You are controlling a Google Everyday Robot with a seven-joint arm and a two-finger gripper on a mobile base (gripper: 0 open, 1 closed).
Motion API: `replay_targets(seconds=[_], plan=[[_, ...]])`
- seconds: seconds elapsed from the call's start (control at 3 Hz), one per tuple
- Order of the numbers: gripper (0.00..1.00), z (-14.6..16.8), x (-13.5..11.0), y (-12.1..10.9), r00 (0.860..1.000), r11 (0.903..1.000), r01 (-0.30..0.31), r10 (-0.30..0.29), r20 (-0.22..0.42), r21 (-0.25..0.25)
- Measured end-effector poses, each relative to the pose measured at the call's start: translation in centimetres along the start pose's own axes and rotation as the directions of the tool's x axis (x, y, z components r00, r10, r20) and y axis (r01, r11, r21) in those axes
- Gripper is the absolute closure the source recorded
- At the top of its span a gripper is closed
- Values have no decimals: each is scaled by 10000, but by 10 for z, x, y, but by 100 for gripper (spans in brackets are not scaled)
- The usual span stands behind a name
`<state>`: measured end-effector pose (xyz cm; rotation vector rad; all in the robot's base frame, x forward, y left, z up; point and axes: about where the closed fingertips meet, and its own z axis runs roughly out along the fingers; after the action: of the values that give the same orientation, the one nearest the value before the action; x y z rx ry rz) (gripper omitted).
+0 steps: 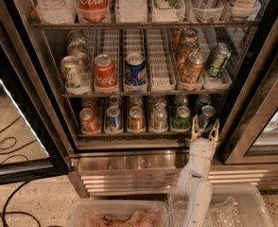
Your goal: Pick pepsi can from bottom shelf of fridge
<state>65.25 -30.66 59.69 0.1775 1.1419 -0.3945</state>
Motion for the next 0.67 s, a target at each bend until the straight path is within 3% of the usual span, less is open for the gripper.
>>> replay_targets(seconds=[0.67], plan=[[38,-18,26,10,9984,9986,-86,56,-571,-526]])
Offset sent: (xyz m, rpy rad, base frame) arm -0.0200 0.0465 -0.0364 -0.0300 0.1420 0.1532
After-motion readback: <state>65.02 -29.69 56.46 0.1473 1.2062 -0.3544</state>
